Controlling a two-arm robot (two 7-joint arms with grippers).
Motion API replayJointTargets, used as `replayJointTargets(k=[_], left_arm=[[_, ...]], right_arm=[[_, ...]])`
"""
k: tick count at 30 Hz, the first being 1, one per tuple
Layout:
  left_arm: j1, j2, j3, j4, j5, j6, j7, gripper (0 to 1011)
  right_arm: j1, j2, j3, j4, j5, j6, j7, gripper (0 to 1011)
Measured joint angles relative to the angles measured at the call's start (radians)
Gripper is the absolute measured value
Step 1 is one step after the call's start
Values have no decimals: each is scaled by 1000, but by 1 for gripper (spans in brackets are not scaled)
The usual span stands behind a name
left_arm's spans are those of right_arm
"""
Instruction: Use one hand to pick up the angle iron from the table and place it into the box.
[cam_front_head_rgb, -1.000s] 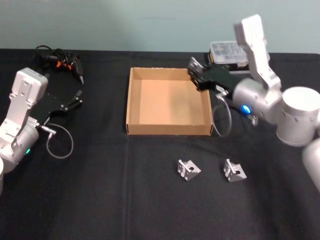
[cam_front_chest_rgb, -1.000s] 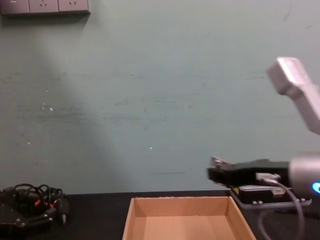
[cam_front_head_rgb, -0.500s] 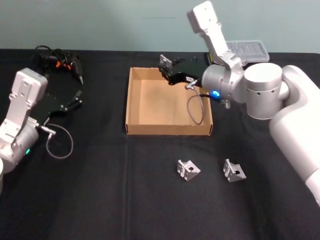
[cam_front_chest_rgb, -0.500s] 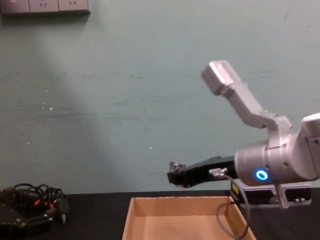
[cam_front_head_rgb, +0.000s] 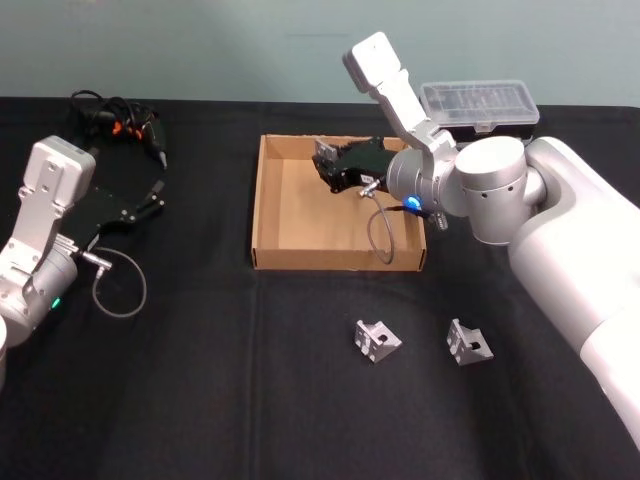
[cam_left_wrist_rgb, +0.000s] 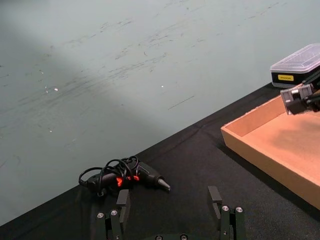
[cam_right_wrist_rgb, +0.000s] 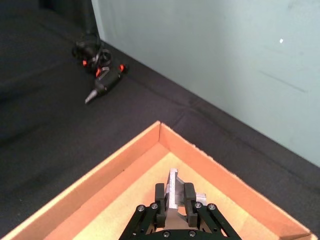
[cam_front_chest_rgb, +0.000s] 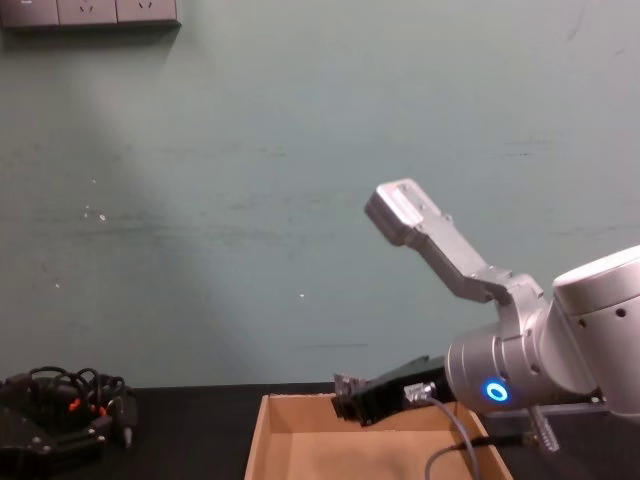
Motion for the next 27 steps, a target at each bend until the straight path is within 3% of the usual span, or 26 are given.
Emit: replayJointTargets(k=[11, 27], left_arm=[[0, 0, 0, 0, 0, 0, 0, 1011], [0, 0, 0, 0, 0, 0, 0, 1011]], right_arm=[[3, -2, 0, 6, -5, 2, 1, 277], [-2, 0, 2, -2, -1, -1, -1, 791]])
